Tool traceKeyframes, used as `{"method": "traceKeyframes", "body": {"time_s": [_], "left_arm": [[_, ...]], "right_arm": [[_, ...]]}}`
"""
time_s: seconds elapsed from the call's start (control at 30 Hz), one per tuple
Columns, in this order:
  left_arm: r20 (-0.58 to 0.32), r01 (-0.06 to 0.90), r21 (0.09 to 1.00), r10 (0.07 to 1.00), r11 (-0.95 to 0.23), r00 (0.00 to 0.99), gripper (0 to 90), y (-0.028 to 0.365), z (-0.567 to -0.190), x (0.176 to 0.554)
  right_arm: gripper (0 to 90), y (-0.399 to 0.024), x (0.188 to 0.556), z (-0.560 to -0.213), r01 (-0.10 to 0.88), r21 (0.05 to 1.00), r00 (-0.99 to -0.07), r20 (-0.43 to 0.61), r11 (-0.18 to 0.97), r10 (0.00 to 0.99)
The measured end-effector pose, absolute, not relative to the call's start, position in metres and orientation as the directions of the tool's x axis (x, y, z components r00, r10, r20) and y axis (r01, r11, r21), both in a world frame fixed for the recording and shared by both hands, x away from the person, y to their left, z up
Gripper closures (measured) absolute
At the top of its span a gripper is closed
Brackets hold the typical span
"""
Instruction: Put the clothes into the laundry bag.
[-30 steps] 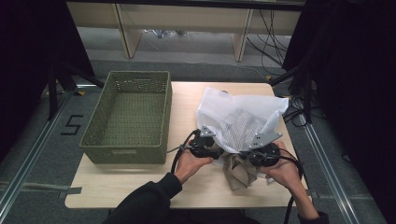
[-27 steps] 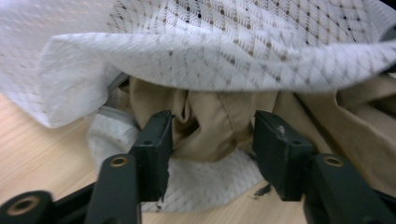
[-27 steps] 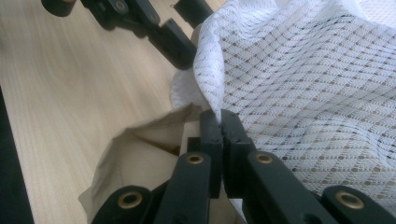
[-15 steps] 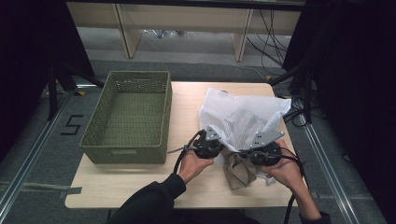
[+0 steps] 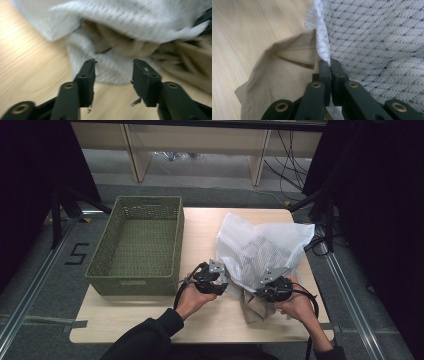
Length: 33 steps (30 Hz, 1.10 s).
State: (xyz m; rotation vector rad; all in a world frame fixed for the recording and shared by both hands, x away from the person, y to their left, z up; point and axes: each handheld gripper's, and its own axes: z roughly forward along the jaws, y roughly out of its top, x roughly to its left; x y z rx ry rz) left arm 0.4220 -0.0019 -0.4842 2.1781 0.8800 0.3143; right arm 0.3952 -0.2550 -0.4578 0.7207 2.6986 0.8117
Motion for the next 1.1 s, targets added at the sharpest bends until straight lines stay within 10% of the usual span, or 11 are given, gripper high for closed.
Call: {"method": "traceKeyframes", "body": {"time_s": [0.2, 0.53, 1.1], "left_arm": [[-0.058, 0.518, 0.694, 0.679, -0.500, 0.732, 37.7, -0.020, -0.500, 0.431], [-0.064, 0.477, 0.708, 0.626, -0.520, 0.777, 89.2, -0.027, -0.509, 0.435], [-0.043, 0.408, 0.706, 0.539, -0.579, 0.841, 89.9, -0.014, -0.506, 0.386]], "right_arm": [[90.0, -0.256, 0.394, -0.457, 0.400, 0.568, -0.848, -0.068, 0.719, 0.525], [90.0, -0.256, 0.398, -0.459, 0.366, 0.581, -0.859, -0.089, 0.727, 0.504], [90.0, -0.217, 0.426, -0.470, 0.376, 0.595, -0.829, -0.128, 0.711, 0.545]]}}
